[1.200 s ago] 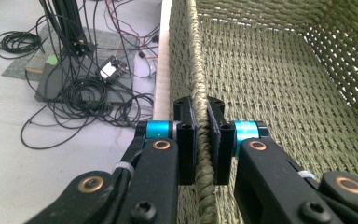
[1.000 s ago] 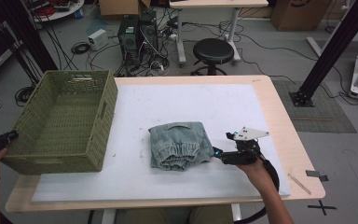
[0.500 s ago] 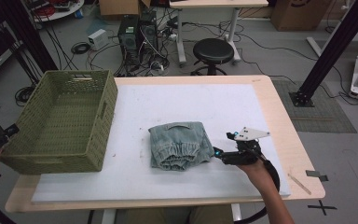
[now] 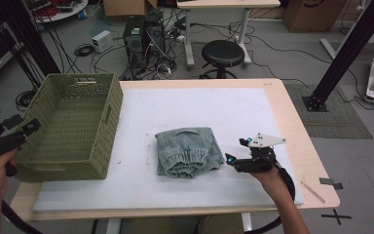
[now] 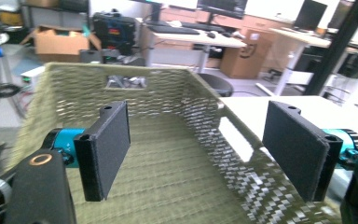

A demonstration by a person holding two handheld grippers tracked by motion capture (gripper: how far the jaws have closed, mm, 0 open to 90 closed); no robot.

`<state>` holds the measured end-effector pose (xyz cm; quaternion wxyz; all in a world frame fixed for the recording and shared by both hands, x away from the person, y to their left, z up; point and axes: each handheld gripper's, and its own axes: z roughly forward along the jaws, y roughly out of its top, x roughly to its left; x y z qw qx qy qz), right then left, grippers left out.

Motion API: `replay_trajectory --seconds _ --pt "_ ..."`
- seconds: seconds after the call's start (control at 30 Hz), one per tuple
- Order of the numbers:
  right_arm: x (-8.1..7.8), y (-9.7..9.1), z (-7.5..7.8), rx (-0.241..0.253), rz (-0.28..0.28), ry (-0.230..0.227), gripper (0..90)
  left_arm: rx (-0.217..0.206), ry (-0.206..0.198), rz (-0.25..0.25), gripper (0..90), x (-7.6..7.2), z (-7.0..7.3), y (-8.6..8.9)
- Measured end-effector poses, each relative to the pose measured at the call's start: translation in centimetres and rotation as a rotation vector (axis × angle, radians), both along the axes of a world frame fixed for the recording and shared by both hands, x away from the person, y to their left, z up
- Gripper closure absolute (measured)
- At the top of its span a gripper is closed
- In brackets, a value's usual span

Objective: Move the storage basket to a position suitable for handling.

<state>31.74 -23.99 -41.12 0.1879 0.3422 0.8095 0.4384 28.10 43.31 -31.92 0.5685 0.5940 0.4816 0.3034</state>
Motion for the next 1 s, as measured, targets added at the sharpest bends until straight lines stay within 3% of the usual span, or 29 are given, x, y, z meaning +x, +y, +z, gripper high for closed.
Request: replay_trajectory --seconds 0.3,0.5,0.8,1.0 --pt "-0.1 -0.2 0.1 0.003 0.005 -0.003 21.8 0.022 0.000 -0.087 23.2 1.1 0.9 -4.7" --pt "-0.1 -0.5 0.0 0.004 -0.002 -0.002 21.7 0.050 -0.007 -0.172 23.2 1.9 1.4 -8.0" --pt "-0.1 -0.5 0.0 0.010 0.001 -0.005 21.7 0.049 -0.020 -0.268 23.2 2.5 1.1 -12.1" --pt "-0.1 -0.5 0.0 0.013 0.000 -0.006 21.8 0.062 -0.007 -0.335 23.2 2.9 0.9 -15.4"
